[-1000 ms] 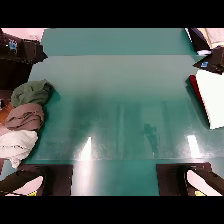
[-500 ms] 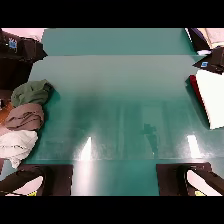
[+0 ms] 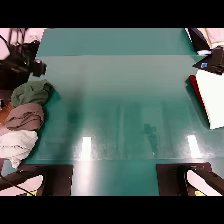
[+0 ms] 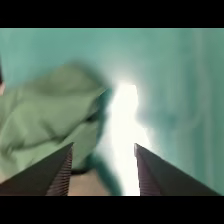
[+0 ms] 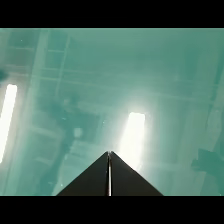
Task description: Fold the shirts.
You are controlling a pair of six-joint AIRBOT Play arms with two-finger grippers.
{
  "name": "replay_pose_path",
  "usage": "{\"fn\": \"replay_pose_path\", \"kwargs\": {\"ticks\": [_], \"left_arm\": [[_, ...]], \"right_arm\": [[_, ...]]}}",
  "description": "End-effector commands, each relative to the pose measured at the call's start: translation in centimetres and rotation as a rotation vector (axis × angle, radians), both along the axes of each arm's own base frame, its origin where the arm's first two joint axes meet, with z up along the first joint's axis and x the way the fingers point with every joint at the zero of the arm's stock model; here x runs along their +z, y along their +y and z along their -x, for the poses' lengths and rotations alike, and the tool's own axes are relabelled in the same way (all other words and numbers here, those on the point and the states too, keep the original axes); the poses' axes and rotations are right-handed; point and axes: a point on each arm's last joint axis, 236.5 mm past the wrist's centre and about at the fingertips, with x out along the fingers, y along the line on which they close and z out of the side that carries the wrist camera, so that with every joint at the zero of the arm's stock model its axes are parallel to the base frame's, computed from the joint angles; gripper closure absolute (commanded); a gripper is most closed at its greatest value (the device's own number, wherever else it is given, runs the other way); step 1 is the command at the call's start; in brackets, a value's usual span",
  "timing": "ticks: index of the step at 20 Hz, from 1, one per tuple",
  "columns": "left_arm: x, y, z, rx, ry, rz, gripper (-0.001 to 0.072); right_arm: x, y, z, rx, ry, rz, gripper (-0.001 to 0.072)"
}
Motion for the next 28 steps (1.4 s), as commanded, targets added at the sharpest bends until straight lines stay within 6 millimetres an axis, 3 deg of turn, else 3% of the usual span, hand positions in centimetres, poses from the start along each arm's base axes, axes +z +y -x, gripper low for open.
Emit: {"fn": "replay_pose_path", "kwargs": {"ticks": [1,2,3,8,12,14,16,18,19,21,23,25,26,28], "left_arm": [[-7.7,6.4,1.1,0.138,0.146,-0.054,0.0232],[-9.1,7.5,1.2,0.168,0.167,-0.034,0.0096],[-10.3,8.1,1.1,0.189,0.182,-0.011,0.0077],[-14.1,8.8,-0.2,0.193,0.213,0.020,0.0077],[-14.4,8.8,-1.0,0.186,0.191,0.021,0.0114],[-14.1,8.7,-0.7,0.192,0.205,0.026,0.0662],[-12.6,8.2,-1.1,0.204,0.197,0.060,0.0680],[-9.4,6.8,-2.0,0.194,0.169,0.116,0.0680],[-6.7,5.6,-2.8,0.164,0.116,0.146,0.0680],[0.6,1.7,-4.3,0.068,-0.056,0.223,0.0681],[9.5,-4.8,-3.7,-0.121,-0.232,0.336,0.0680],[17.1,-12.6,0.0,-0.374,-0.347,0.472,0.0680],[20.2,-16.6,2.8,-0.509,-0.383,0.548,0.0680],[24.4,-23.0,8.6,-0.757,-0.412,0.689,0.0680]], "right_arm": [[0.1,0.0,0.0,0.000,-0.002,0.001,0.0695],[0.1,0.0,0.0,-0.001,-0.004,0.000,0.0695],[0.1,0.0,0.0,0.000,-0.003,0.000,0.0695],[0.1,0.0,0.0,0.000,-0.002,0.001,0.0695],[0.1,0.0,0.0,0.000,-0.004,0.000,0.0695],[0.2,0.0,-0.2,-0.004,-0.011,-0.001,0.0695],[0.3,0.0,-0.3,-0.008,-0.017,-0.002,0.0695],[0.3,-0.1,-0.3,-0.008,-0.019,-0.002,0.0695],[0.4,0.0,-0.3,-0.007,-0.020,-0.005,0.0695],[1.0,0.1,-0.5,-0.014,-0.045,-0.010,0.0695],[2.6,-0.1,-1.0,-0.042,-0.121,-0.013,0.0695],[5.2,-0.4,-1.2,-0.078,-0.227,-0.016,0.0695],[6.5,-0.5,-1.1,-0.094,-0.279,-0.016,0.0695],[8.9,-0.8,-0.7,-0.122,-0.372,-0.018,0.0695]]}}
